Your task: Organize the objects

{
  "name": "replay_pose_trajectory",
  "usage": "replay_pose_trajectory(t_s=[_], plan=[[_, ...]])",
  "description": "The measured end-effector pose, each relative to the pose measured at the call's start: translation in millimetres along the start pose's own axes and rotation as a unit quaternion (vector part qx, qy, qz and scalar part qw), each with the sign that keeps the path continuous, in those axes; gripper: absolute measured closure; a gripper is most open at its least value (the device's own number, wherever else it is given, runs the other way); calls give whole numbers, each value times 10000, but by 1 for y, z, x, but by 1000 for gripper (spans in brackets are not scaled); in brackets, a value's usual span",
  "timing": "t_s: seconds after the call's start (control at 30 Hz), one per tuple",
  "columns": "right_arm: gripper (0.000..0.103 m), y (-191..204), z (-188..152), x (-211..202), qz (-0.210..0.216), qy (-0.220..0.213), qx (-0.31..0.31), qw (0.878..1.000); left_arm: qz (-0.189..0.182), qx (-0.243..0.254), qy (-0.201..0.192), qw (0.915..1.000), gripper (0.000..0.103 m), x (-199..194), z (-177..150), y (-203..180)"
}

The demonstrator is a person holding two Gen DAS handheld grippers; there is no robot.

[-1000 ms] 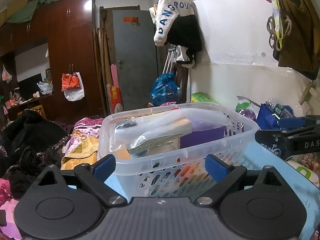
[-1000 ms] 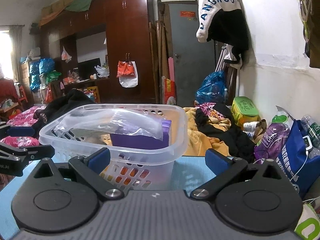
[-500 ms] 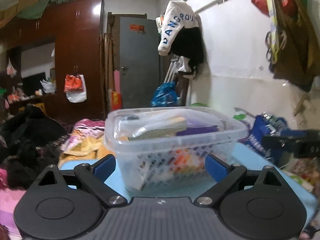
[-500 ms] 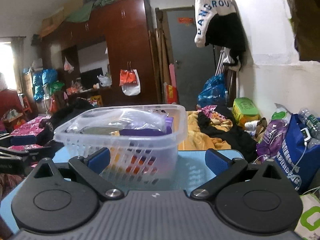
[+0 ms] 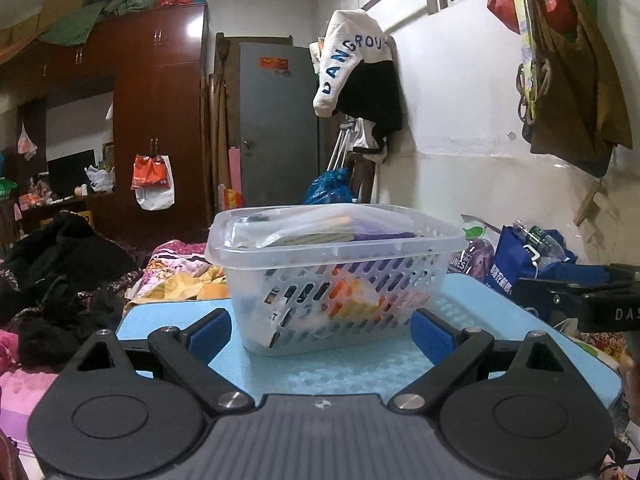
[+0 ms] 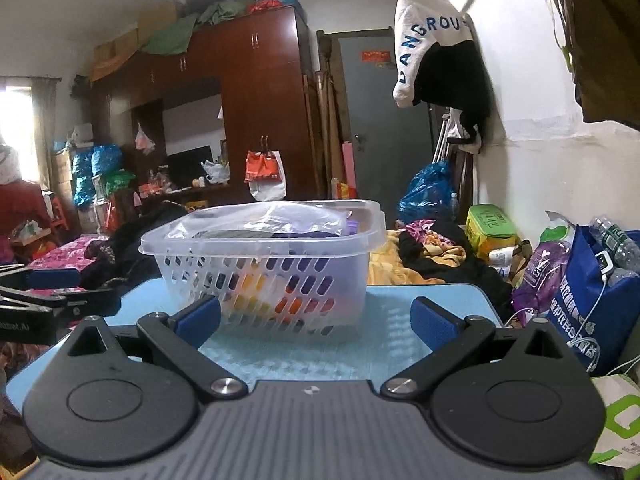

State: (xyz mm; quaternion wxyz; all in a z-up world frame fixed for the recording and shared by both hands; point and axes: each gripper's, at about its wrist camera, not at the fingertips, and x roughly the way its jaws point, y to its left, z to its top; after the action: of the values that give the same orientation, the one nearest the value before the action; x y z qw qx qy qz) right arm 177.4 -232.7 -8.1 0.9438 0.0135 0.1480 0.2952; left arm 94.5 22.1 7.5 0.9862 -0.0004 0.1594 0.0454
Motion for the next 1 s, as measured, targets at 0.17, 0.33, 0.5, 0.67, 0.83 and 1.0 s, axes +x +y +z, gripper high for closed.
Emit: replay_pose_trajectory(t_s=[0.17, 0.33, 0.5, 0.67, 0.83, 1.0], plan=[[0, 5, -4, 1, -19, -3, -69, 10000, 15, 11, -12, 10000, 5, 1, 0, -2], [0, 8, -6, 1, 21, 10, -86, 10000, 7, -1, -50, 10000, 5, 1, -1, -3], [0, 9, -7, 0, 41, -1, -110, 9999, -1, 16, -55, 10000, 5, 0, -1, -5], [0, 7, -6, -1, 24, -23, -34, 10000, -16, 18, -77, 10000, 5, -1, -1, -6], [0, 7, -6, -2, 31, -44, -33, 10000, -52, -59, -86, 9999, 5, 2, -2, -6], [0, 7, -6, -2, 46, -44, -49, 10000, -72, -29, -93, 9999, 5, 3, -3, -10]])
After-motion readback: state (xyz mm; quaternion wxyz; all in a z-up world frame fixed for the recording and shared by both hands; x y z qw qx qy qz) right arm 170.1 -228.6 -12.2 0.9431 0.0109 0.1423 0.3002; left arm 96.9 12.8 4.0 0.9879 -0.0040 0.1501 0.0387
